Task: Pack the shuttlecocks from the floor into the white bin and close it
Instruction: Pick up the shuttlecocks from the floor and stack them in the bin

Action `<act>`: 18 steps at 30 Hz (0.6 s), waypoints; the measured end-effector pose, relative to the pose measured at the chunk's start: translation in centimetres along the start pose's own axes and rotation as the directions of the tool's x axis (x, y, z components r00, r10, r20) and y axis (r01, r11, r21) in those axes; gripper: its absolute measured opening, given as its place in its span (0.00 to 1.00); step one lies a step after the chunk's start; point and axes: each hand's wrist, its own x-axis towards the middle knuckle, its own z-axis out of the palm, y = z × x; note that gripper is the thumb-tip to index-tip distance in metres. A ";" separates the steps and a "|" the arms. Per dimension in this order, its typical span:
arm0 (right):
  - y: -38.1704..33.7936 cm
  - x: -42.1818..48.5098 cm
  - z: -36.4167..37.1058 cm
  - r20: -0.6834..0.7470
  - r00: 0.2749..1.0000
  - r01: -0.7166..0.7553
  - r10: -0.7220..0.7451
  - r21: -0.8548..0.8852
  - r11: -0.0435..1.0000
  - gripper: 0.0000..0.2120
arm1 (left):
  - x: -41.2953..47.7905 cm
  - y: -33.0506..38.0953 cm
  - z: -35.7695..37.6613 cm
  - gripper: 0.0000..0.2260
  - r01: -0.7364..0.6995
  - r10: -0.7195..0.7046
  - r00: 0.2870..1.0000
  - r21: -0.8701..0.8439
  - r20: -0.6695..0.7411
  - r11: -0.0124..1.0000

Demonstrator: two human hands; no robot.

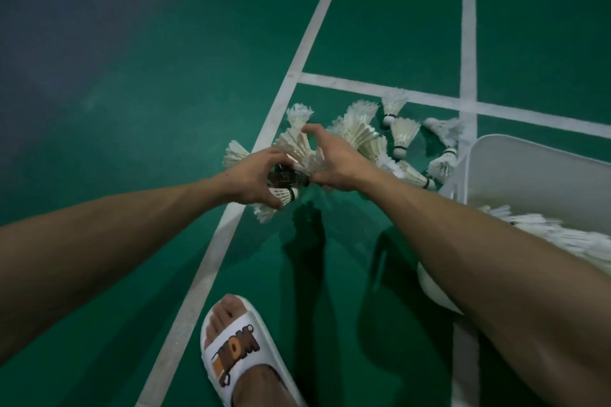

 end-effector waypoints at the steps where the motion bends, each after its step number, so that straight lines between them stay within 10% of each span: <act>1: -0.2 -0.7 -0.9 -0.005 1.000 -0.001 0.001 0.005 1.000 0.40 | -0.1 1.0 -0.4 0.35 -0.004 0.004 1.000 -0.008 -0.002 1.000; 18: 7.0 -21.7 -19.5 -0.239 0.950 -0.234 0.203 -0.108 0.966 0.39 | 0.7 24.0 -2.9 0.31 -0.290 0.292 0.955 -0.054 0.051 0.956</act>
